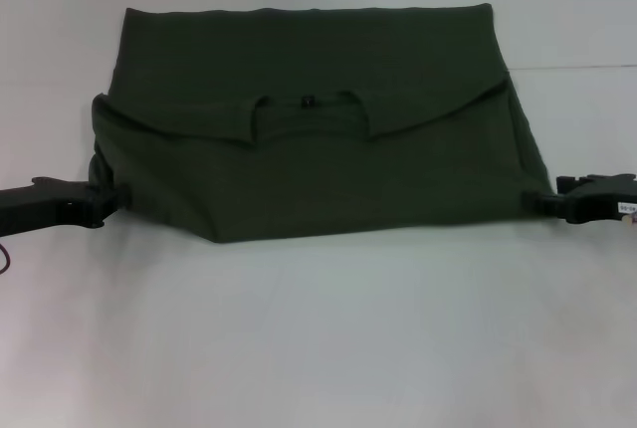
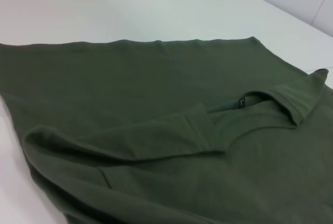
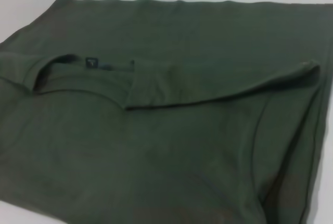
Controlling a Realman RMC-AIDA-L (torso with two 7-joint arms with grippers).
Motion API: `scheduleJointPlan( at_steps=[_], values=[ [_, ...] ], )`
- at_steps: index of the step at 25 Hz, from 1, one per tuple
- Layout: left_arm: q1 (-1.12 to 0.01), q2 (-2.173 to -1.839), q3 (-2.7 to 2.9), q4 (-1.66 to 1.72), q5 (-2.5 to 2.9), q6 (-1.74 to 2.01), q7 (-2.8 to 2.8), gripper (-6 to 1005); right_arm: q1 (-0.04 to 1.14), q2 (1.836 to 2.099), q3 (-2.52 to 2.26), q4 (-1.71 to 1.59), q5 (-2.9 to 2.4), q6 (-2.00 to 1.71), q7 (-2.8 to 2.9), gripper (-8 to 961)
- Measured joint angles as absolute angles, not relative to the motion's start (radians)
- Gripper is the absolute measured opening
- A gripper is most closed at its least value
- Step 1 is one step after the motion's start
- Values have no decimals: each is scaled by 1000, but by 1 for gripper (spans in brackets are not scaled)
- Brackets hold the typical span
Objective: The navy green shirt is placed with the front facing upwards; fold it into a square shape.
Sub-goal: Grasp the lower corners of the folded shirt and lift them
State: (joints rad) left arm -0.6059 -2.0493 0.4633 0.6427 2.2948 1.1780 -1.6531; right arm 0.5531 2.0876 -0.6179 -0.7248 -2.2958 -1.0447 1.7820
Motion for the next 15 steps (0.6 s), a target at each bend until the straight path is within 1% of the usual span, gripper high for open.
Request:
scheduleJointPlan(
  at_steps=[15],
  values=[
    [-606, -2054, 466, 643, 2295, 1169, -1649, 33, 566, 2086, -634, -671, -2296, -1001, 1782, 600]
  ],
)
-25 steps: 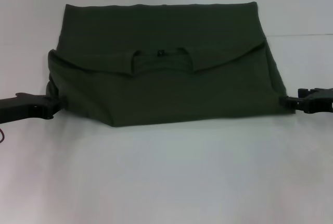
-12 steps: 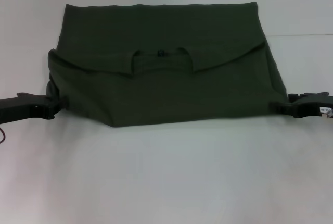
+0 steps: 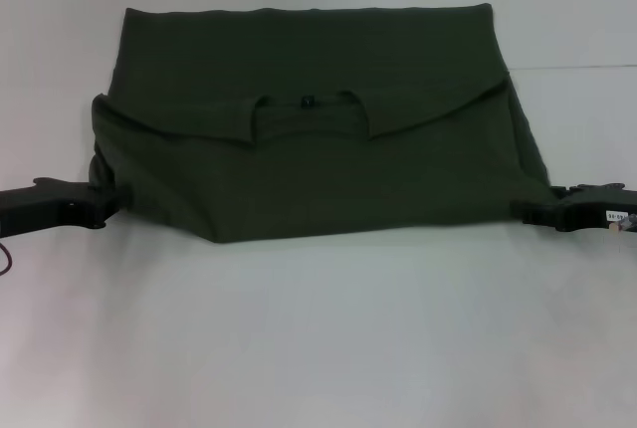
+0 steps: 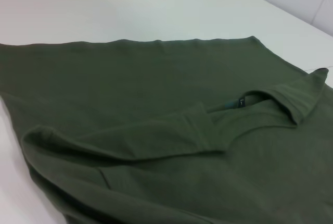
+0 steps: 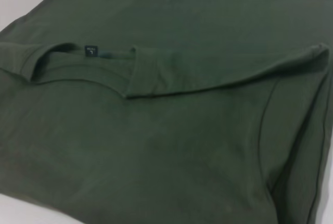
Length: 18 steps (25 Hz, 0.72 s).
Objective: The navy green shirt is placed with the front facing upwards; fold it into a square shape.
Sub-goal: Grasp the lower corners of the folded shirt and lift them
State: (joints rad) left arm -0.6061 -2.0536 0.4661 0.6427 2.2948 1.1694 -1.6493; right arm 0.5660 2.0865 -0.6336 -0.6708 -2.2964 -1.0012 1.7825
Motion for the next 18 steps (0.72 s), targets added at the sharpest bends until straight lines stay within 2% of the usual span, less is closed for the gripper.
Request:
scheduleJointPlan(
  at_steps=[18],
  values=[
    [-610, -2056, 469, 644, 2295, 1166, -1649, 33, 569, 2083, -679, -651, -2318, -968, 1817, 569]
  ],
)
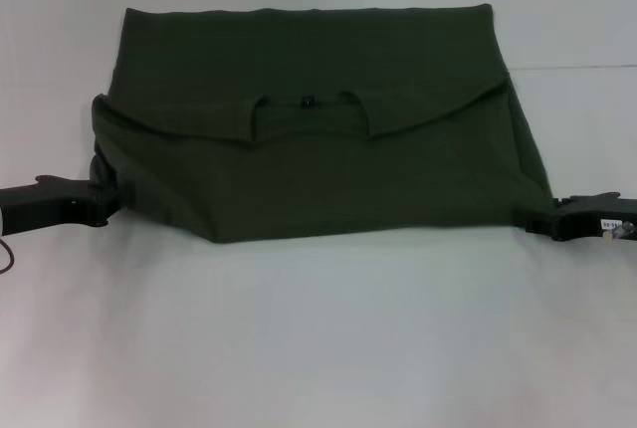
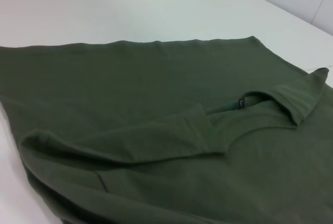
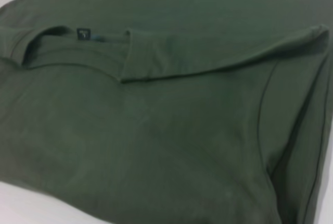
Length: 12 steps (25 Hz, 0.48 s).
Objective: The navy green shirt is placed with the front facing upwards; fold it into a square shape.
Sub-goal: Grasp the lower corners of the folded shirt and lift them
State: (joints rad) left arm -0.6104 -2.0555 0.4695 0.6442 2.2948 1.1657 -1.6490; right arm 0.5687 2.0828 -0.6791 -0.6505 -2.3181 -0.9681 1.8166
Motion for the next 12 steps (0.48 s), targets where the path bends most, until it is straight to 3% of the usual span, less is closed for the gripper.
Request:
scheduleJointPlan(
  at_steps=[5, 7, 12],
  values=[
    [-609, -2056, 469, 644, 2295, 1166, -1649, 33, 568, 2086, -693, -661, -2327, -968, 1822, 560],
    [-608, -2056, 469, 644, 2295, 1166, -1649, 33, 568, 2086, -694, -663, -2328, -968, 1821, 324],
    [-605, -2056, 469, 645, 2295, 1166, -1649, 33, 568, 2087, -696, -675, -2327, -971, 1821, 159]
  ],
)
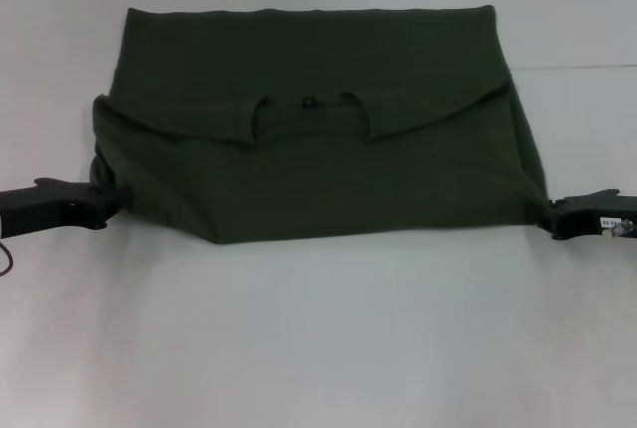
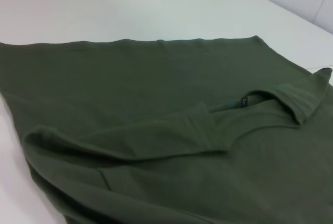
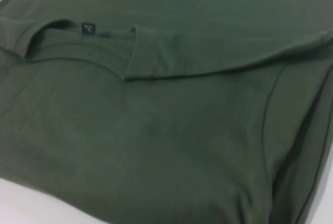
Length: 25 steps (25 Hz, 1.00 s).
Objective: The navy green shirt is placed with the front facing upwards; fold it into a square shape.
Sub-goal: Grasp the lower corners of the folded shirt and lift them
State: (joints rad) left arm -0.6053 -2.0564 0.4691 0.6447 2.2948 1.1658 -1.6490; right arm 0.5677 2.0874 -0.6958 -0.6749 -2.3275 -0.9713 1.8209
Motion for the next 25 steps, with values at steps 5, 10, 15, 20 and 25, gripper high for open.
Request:
scheduleJointPlan(
  at_steps=[5, 10, 15, 20, 25],
  values=[
    [-603, -2057, 469, 649, 2297, 1174, -1631, 33, 552, 2090, -696, -699, -2318, -979, 1814, 112],
    [-581, -2057, 463, 684, 2297, 1268, -1537, 33, 514, 2092, -696, -734, -2271, -1029, 1774, 95],
    [-551, -2057, 463, 736, 2305, 1351, -1526, 33, 436, 2094, -694, -783, -2174, -1150, 1665, 93],
    [-503, -2060, 463, 788, 2306, 1443, -1511, 33, 333, 2094, -686, -837, -2065, -1284, 1554, 94],
    [-468, -2073, 465, 809, 2307, 1495, -1505, 33, 265, 2090, -666, -844, -1982, -1407, 1439, 91]
  ],
)
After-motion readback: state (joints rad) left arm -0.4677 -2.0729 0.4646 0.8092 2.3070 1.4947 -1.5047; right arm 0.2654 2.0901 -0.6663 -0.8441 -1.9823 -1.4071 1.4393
